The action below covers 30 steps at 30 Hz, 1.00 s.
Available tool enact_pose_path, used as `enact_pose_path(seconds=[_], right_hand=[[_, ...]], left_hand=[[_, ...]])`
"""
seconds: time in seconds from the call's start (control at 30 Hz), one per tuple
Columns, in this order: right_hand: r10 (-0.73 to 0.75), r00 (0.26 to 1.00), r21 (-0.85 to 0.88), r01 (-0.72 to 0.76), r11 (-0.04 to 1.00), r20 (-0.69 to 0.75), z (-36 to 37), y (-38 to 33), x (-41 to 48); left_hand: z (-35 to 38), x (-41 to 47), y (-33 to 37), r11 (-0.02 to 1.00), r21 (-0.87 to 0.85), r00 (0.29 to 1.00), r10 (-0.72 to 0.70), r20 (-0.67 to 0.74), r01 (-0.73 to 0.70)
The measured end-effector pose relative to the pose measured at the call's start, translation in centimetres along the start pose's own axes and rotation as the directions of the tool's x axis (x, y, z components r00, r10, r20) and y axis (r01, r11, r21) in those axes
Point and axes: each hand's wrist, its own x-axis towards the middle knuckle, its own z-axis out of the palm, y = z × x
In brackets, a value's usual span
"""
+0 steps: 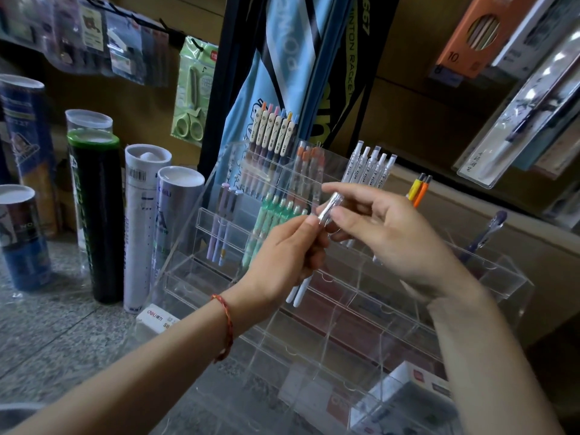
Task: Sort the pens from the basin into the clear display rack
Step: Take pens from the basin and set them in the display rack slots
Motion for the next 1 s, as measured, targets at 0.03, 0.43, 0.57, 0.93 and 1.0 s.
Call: enact_pose_path(seconds=[0.03, 0.43, 0.57, 0.93, 1.0], right_hand=[[-0.003, 1.0, 0.028, 0.003, 1.0, -0.015, 0.1, 0.3, 0.1], [-0.505, 0.59, -0.309, 0.406, 0.86, -0.63, -1.7, 0.4, 0.9], [-0.307, 0.881, -0.344, 0.181, 0.921, -0.359, 0.0, 2.9, 0.8], [-0.072, 0.947, -0.211, 0.005, 0.977, -0.312, 1.3, 5.7, 0.8], [-0.052, 0.953, -0.22, -0.016, 0.975, -0.299, 1.2, 5.7, 1.0]], left_hand=[[0.1, 0.1, -0.1, 1.0, -0.005, 1.0, -0.004, 0.0, 0.004], [-0.5, 0.8, -1.5, 0.977, 0.211, 0.996, -0.026, -0.083, 0.043], [-0.6, 0.5, -2.6, 0.929, 0.363, 0.997, -0.058, -0.058, 0.075], [-0.8, 0.3, -2.7, 0.879, 0.471, 0.997, -0.068, -0.028, 0.073], [-0.9, 0.4, -2.8, 0.872, 0.485, 0.997, -0.068, -0.024, 0.072]])
